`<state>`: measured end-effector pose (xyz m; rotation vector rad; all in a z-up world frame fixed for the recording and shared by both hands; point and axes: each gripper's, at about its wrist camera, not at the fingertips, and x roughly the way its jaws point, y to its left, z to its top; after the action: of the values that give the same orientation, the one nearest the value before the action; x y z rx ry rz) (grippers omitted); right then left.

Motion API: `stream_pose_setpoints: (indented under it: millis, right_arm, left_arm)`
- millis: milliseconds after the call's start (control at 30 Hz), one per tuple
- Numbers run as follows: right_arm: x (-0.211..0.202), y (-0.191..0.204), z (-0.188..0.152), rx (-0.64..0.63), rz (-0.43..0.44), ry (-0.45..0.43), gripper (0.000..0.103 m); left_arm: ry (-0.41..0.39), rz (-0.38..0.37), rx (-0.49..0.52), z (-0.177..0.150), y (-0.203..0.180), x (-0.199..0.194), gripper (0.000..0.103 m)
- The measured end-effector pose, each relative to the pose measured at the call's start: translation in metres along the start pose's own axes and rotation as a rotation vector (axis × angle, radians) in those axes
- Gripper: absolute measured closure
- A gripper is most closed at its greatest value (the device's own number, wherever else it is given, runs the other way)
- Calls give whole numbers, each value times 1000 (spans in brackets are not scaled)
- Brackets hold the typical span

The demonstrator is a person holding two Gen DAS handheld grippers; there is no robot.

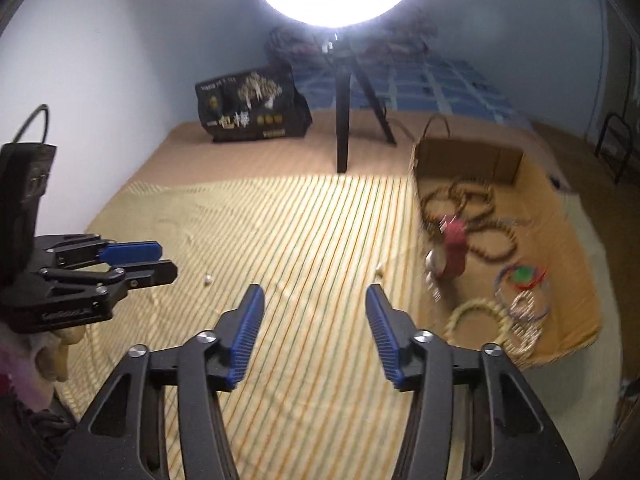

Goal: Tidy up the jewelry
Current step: 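Move the left tool to the pearl earring on the cloth and close on it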

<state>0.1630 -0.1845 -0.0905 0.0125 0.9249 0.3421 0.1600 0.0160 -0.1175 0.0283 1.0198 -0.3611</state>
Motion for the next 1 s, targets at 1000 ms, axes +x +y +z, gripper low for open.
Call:
stream_pose_setpoints:
  millis: [1000]
  right_arm:
    - [85, -2, -12, 192, -349, -25, 68]
  left_arm:
    - [-28, -152, 52, -21, 45, 63, 72]
